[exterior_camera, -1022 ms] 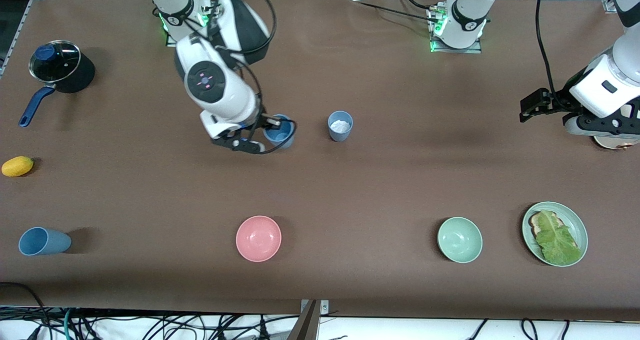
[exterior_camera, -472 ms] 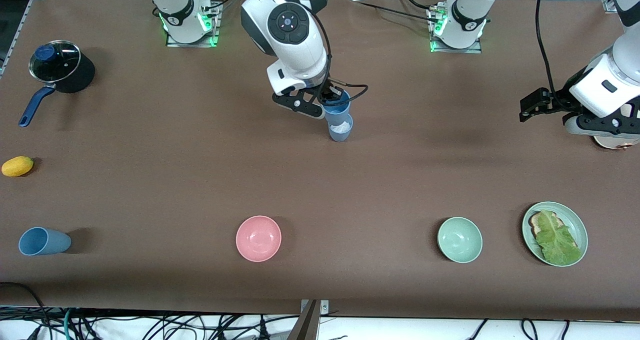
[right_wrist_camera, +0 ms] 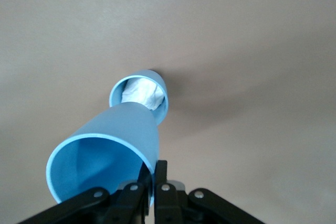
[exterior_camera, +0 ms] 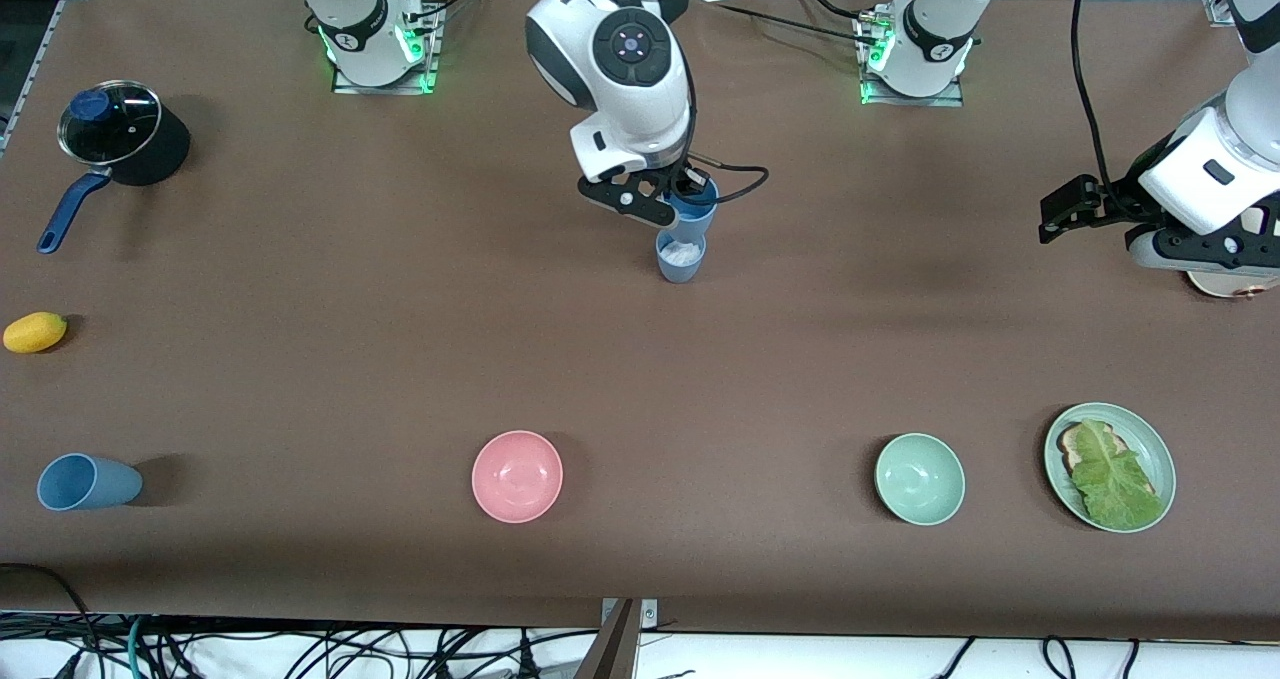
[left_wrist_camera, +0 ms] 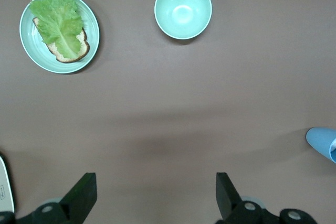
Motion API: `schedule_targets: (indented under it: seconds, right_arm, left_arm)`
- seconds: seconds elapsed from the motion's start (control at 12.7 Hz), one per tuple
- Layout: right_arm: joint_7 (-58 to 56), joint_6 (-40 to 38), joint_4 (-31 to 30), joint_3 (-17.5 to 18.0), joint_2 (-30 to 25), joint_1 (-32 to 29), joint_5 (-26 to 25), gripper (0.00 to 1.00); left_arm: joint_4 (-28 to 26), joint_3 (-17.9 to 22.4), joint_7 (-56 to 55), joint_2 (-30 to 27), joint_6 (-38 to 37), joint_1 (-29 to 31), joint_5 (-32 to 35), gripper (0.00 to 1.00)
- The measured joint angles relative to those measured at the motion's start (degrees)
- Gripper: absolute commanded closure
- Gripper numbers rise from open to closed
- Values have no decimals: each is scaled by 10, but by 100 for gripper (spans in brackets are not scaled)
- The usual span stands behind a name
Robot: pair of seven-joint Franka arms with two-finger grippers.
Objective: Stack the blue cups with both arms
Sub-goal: 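Carry the empty cup over the tissue cup with the right gripper, then lower the cup onto the tissue cup and release with the right gripper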
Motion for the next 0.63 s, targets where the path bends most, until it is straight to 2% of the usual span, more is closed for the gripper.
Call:
schedule_targets:
  seconds: [0.63]
  right_arm:
    - [3,2,0,-3,23,7,-4,100]
  left_arm:
    - [0,-1,0,0,-1,0,0,0]
